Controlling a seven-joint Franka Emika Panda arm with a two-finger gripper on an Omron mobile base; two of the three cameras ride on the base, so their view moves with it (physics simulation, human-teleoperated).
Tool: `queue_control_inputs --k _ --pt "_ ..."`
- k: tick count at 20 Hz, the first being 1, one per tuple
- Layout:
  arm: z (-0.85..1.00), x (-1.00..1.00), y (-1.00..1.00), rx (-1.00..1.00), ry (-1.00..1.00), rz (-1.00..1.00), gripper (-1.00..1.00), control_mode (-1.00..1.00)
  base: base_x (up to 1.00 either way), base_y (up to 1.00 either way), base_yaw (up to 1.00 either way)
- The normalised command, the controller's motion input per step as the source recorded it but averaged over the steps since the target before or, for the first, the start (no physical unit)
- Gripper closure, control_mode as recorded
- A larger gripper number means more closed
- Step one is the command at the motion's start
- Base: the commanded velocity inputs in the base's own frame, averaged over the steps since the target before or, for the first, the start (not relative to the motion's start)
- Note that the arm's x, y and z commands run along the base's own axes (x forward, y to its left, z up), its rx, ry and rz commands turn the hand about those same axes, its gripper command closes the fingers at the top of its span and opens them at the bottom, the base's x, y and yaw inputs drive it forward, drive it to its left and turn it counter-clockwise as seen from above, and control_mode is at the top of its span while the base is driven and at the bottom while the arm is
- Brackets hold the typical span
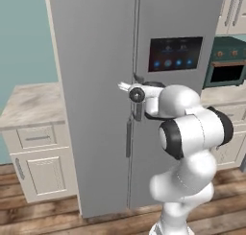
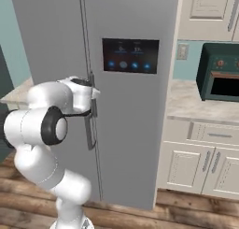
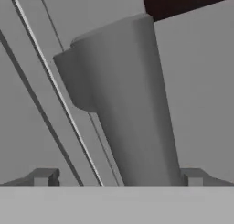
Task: There's a steak in the fridge that needs to be moved to the freezer for freezing. Pick up the steak from the fridge, place it on any shelf in the freezer, and close the fridge and freezer doors when done.
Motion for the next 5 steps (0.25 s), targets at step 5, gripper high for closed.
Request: queue_control_inputs --k 5 --pt "-0.19 0.71 0.26 0.00 -0.04 0.07 -1.00 -1.00 0.00 0.00 0.00"
